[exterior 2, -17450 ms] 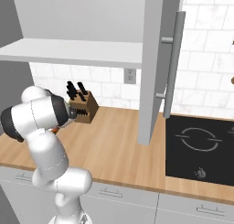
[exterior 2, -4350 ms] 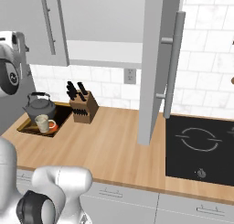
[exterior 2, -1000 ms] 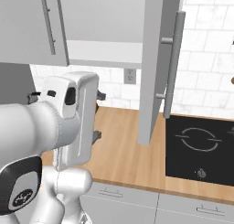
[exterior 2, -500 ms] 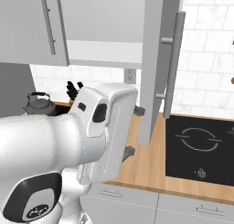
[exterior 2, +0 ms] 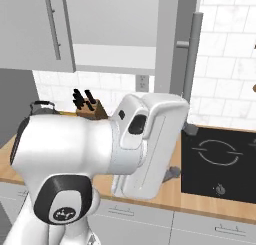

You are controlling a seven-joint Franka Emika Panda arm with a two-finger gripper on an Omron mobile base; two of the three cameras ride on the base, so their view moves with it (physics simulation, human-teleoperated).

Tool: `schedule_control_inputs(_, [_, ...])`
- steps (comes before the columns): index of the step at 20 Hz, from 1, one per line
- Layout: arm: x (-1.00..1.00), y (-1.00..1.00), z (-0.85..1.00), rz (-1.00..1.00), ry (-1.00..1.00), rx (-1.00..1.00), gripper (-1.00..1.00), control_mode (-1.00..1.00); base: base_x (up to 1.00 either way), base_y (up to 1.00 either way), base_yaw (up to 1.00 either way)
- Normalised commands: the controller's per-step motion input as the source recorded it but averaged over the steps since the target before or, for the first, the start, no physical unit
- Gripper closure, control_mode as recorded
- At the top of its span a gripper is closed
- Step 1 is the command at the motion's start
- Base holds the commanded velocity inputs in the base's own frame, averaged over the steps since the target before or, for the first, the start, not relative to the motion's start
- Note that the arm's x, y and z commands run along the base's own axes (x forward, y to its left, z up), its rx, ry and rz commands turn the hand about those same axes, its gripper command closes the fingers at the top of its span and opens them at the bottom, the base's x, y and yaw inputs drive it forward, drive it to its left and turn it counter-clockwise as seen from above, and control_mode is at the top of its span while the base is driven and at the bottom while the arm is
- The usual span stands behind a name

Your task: Pick the kettle from the counter and place it on the tray. Then pick the mug from the cabinet and place it on the tray. Then close the cabinet doors.

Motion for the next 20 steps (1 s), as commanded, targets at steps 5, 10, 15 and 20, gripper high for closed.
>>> schedule_control_inputs(5, [0.25, -0.37, -0.03, -0.01, 0.00, -0.05, -1.00, -1.00, 0.00, 0.00, 0.00])
schedule_control_inputs(10, [0.29, -0.07, -0.04, 0.10, 0.00, -0.10, -1.00, -1.00, 0.00, 0.00, 0.00])
schedule_control_inputs(15, [0.47, 0.07, -0.06, 0.18, 0.04, -0.12, -1.00, -1.00, 0.00, 0.00, 0.00])
schedule_control_inputs(20, [0.50, 0.15, -0.03, 0.22, 0.11, -0.07, -1.00, -1.00, 0.00, 0.00, 0.00])
